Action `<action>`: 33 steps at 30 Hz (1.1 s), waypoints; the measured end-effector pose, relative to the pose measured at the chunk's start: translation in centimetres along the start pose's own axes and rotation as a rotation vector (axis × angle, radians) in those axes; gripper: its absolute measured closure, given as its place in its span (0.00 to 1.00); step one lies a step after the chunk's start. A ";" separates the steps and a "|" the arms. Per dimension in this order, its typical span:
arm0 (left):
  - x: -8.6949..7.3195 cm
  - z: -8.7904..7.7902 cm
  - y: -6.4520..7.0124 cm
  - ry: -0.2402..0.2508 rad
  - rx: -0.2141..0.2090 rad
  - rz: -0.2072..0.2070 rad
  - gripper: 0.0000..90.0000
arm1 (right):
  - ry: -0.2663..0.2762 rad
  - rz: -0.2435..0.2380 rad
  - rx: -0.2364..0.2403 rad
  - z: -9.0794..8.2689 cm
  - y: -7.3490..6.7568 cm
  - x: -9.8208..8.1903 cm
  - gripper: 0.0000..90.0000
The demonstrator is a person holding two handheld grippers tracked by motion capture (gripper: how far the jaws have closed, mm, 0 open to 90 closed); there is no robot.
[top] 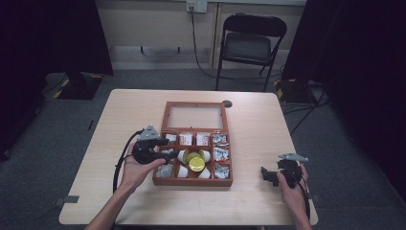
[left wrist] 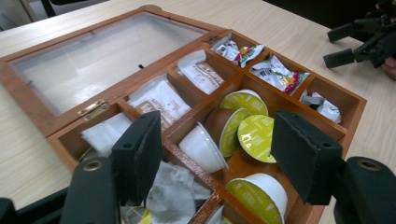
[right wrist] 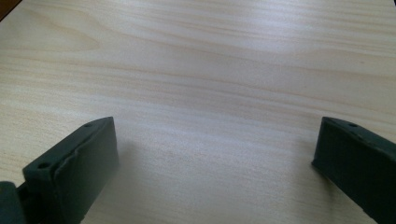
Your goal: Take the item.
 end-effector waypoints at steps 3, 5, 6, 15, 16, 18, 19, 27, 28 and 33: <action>0.0 0.5 0.3 -0.009 -0.013 0.006 0.38 | 0.000 0.000 0.000 0.0 0.0 0.0 0.00; 0.0 1.0 0.8 -0.012 -0.030 0.011 0.38 | 0.000 0.000 0.000 0.0 0.0 0.0 0.00; 0.0 1.2 1.0 -0.018 -0.031 0.024 0.39 | 0.000 0.001 0.000 0.0 0.0 0.0 0.00; -0.2 2.9 1.9 -0.035 -0.069 0.033 0.44 | 0.000 0.000 0.000 0.0 0.0 0.0 0.00; -0.2 3.0 2.0 -0.038 -0.076 0.035 0.45 | 0.000 0.000 0.000 0.0 0.0 0.0 0.00; -0.2 3.2 2.3 -0.035 -0.094 0.019 0.45 | 0.000 0.000 0.000 0.0 0.0 0.0 0.00; -0.3 3.4 2.5 -0.039 -0.101 0.022 0.45 | 0.000 0.000 0.000 0.0 0.0 0.0 0.00; -1.0 4.8 3.6 -0.085 -0.140 0.053 0.52 | 0.000 0.003 -0.002 0.0 0.0 0.0 0.00; -1.0 5.0 3.6 -0.088 -0.142 0.050 0.52 | 0.000 0.003 -0.003 0.0 0.0 0.0 0.00; -1.4 5.8 4.2 -0.125 -0.159 0.070 0.52 | 0.000 0.004 -0.005 0.0 0.0 0.0 0.00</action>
Point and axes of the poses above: each handheld gripper's, and its own axes: z roughly forward along the jaws, x roughly out of its top, y roughly to its right, the point moved 9 cm from there along z, roughly forward along the jaws, and after that the axes turned 3 degrees about y, right-handed, at the moved point
